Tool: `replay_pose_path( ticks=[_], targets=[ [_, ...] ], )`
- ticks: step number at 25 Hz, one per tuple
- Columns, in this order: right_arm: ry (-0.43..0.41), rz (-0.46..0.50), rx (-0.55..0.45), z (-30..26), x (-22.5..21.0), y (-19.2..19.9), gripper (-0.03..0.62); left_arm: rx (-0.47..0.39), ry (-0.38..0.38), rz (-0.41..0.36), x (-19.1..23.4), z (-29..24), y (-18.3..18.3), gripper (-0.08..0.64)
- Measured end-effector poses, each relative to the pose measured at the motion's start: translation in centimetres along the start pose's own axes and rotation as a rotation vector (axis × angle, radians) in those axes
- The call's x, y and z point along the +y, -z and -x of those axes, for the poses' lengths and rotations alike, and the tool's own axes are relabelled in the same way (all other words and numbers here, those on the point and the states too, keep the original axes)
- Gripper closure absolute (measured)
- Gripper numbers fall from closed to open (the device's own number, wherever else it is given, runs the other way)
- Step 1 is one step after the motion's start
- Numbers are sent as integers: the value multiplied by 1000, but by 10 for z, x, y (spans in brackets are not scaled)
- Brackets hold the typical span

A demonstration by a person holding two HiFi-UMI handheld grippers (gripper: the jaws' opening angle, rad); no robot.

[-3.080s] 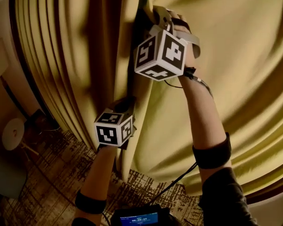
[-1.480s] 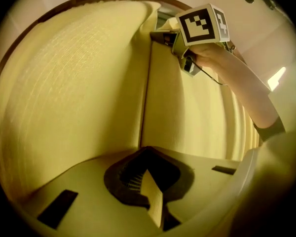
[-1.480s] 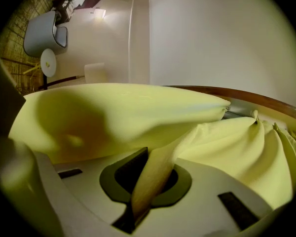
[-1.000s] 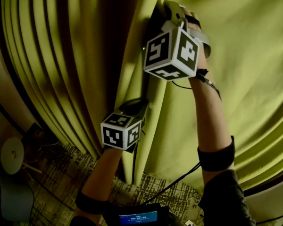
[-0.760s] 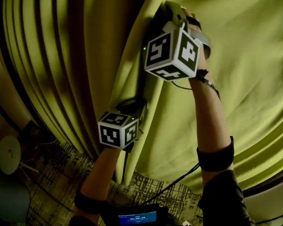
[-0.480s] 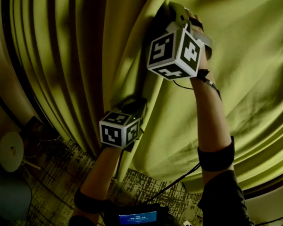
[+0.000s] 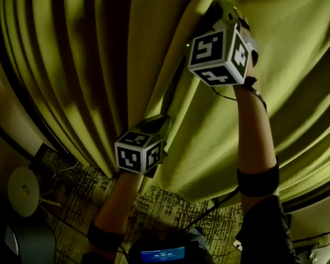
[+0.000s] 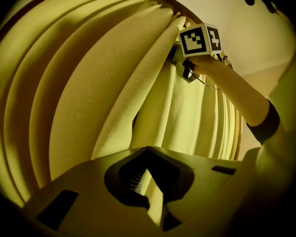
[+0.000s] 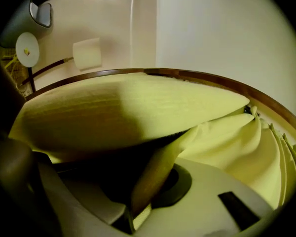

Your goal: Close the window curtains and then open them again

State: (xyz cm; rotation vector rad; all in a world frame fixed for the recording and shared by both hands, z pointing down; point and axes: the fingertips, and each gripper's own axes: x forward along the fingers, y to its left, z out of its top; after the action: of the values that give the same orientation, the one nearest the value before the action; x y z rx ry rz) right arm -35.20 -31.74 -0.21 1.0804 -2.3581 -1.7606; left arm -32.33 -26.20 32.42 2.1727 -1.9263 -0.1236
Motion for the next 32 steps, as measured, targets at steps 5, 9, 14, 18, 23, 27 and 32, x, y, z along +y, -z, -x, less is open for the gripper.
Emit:
replay_pose_path(
  ticks=[5, 9, 14, 18, 23, 27, 32],
  targets=[
    [30, 13, 47, 1, -5, -16, 534, 12, 43, 28, 13, 12, -1, 559],
    [39, 3, 83, 19, -13, 8, 518, 34, 80, 35, -13, 3, 16, 559],
    [97, -91, 125, 71, -39, 43, 467, 42, 55, 25, -39, 20, 37, 559],
    [105, -250, 158, 132, -46, 79, 282, 62, 22, 32, -62, 37, 63, 559],
    [83, -426, 243, 228, -37, 124, 284, 88, 3, 0, -105, 59, 98, 559],
    [36, -493, 328, 305, -6, 146, 282, 96, -20, 0, -119, 85, 120, 559],
    [-58, -687, 431, 420, 39, 193, 358, 132, -70, -64, -161, 107, 147, 559]
  ],
)
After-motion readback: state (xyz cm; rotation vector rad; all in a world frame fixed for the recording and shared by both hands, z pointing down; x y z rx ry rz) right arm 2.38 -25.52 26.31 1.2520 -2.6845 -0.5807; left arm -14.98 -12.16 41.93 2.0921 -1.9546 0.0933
